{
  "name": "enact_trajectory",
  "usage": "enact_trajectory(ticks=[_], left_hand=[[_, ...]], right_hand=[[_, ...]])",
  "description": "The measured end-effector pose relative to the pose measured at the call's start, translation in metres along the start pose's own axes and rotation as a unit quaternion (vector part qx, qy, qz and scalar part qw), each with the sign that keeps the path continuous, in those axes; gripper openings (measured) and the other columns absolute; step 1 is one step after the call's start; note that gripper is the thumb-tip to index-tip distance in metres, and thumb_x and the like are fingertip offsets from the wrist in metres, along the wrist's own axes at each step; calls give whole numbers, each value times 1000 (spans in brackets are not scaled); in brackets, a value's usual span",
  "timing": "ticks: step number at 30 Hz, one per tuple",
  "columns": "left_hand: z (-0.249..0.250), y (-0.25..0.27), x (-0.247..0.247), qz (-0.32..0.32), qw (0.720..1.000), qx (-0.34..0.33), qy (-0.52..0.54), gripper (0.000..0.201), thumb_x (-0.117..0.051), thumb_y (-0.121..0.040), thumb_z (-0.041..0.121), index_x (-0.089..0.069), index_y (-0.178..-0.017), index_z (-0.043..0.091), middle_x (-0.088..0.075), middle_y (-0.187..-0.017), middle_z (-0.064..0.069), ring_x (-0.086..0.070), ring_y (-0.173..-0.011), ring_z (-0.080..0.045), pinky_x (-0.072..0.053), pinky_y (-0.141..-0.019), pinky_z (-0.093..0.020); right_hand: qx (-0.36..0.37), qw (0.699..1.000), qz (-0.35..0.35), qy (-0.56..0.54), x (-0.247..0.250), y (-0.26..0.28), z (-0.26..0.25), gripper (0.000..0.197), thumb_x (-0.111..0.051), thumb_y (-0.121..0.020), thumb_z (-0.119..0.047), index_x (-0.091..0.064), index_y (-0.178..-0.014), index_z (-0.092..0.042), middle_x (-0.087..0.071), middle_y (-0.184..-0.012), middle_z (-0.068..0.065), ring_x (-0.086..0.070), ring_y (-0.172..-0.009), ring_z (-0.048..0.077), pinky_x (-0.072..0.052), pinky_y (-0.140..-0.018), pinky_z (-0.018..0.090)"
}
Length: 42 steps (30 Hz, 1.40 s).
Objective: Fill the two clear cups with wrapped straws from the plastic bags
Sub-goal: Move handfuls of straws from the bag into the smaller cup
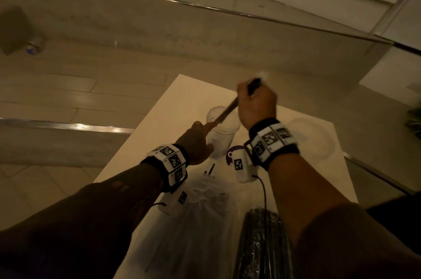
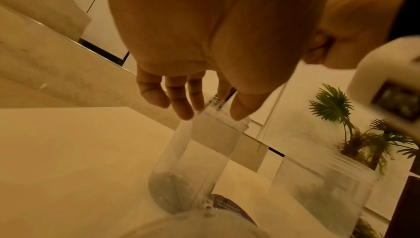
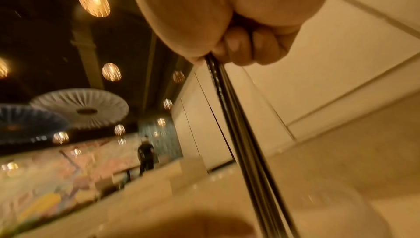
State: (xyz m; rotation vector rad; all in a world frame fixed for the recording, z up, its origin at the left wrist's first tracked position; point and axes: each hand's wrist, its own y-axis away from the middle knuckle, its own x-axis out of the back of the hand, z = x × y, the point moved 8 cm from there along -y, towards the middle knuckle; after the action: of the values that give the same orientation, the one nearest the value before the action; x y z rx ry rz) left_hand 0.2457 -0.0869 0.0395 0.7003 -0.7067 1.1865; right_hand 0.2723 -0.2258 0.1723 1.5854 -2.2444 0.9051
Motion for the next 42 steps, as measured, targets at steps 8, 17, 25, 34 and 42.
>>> enact_trajectory(ticks=[8, 17, 25, 34, 42], left_hand=[[-19, 25, -15, -62, 996, -11, -64, 65, -71, -74, 49, -43, -128, 26, -50, -127, 1, -49, -112, -19, -44, -99, -39], [-33, 54, -63, -196, 961, -53, -188, 48, -65, -83, 27, -49, -128, 18, -52, -131, -5, -46, -122, -26, -36, -103, -39], [-25, 72, -50, -77, 986, -106, -100, 21, -59, -84, 27, -64, -104, 20, -59, -112, -1, -54, -104, -20, -44, -95, -36], [-115, 84, -54, -75, 919, 344, 175, 31, -63, -85, 38, -53, -100, 14, -52, -112, -11, -53, -101, -28, -47, -86, -36], [-105, 70, -53, 60, 680, 365, 633, 28, -37, -96, 4, -44, -70, 10, -45, -71, -7, -42, -58, -17, -44, -61, -30]], right_hand=[[-110, 975, -158, 107, -48, 21, 74, 51, -81, -73, -39, -57, -109, -11, -66, -110, 10, -63, -98, 28, -55, -83, 35], [-93, 917, -314, 227, -80, 135, 141, 41, -61, -89, -41, -52, -121, -17, -58, -118, 6, -57, -108, 24, -48, -92, 36], [-369, 875, -271, 157, -65, 167, 177, 60, -69, -81, -42, -50, -126, -7, -60, -115, 15, -64, -98, 32, -55, -84, 38], [-452, 850, -271, 13, -77, 172, 159, 29, -57, -93, -42, -69, -101, -16, -64, -86, 0, -61, -93, 19, -43, -74, 28], [-442, 840, -182, -258, -64, 158, 143, 35, -77, -79, -32, -63, -91, -2, -63, -92, 25, -61, -85, 32, -53, -89, 53]])
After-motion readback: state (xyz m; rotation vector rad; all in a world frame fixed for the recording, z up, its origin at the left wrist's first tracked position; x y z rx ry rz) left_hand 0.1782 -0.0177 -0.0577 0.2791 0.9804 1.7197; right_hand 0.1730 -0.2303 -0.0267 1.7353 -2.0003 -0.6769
